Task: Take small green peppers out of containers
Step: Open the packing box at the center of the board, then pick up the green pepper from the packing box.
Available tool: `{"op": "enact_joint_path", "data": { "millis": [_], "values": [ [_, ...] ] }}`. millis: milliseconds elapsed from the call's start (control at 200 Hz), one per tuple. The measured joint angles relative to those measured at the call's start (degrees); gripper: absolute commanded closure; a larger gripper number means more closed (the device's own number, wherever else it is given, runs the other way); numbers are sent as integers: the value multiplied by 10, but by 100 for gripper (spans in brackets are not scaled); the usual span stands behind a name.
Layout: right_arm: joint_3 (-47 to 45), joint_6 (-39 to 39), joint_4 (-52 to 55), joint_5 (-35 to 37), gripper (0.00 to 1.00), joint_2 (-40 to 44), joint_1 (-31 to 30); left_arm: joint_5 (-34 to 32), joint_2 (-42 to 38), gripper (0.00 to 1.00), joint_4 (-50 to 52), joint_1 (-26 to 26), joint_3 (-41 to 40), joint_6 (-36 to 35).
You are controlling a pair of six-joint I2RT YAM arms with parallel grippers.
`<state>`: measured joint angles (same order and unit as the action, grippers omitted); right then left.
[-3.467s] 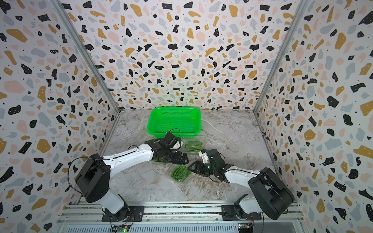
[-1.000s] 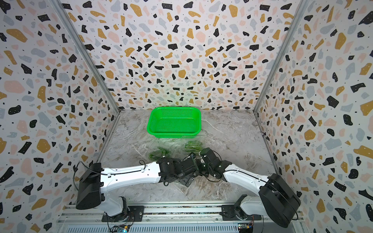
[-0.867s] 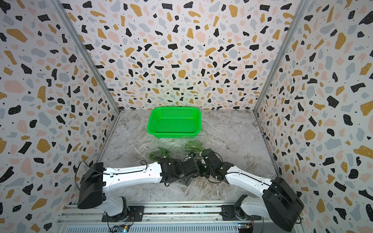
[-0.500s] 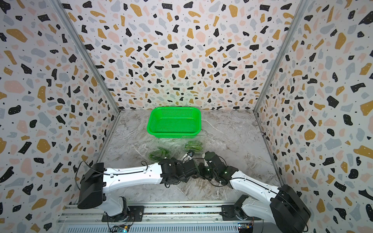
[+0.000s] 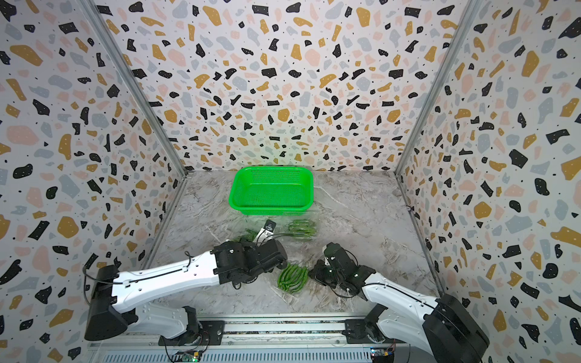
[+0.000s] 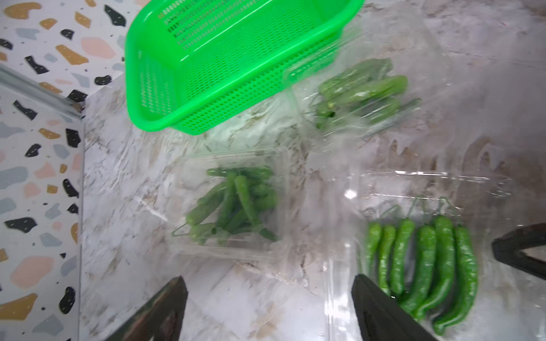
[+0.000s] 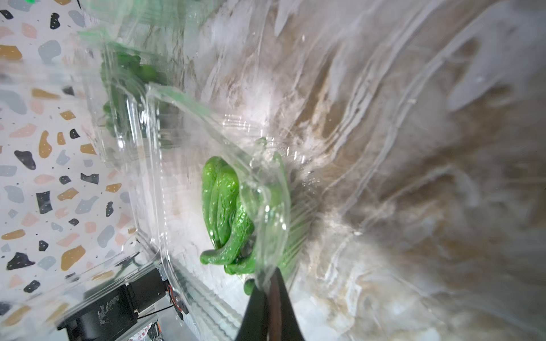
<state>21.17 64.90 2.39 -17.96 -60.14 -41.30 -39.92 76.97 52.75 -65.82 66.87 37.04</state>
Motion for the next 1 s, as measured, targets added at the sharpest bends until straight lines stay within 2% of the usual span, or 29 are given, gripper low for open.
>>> {"op": "enact_joint_path", "data": {
  "millis": [125,195,240,390,546,671,831,1001],
  "values": [
    [10,-21,30,-2,69,-1,20,4,-41,12,54,49,0,5],
    [31,-37,54,-5,51,-10,30,16,-53,11,78,73,0,5],
    [53,-54,75,-5,42,-20,35,27,-60,11,88,84,0,2],
    [166,-101,189,14,31,-55,40,73,-92,11,116,105,3,-5],
    [285,-130,301,40,30,-63,20,136,-121,10,133,122,13,-13],
    [346,-123,358,54,30,-90,-54,193,-147,10,137,140,13,-15],
    [348,-85,372,57,41,-144,-137,239,-175,10,147,153,9,-14],
    [326,-63,355,57,47,-203,-151,265,-198,10,155,158,-9,-11]
  ]
}}
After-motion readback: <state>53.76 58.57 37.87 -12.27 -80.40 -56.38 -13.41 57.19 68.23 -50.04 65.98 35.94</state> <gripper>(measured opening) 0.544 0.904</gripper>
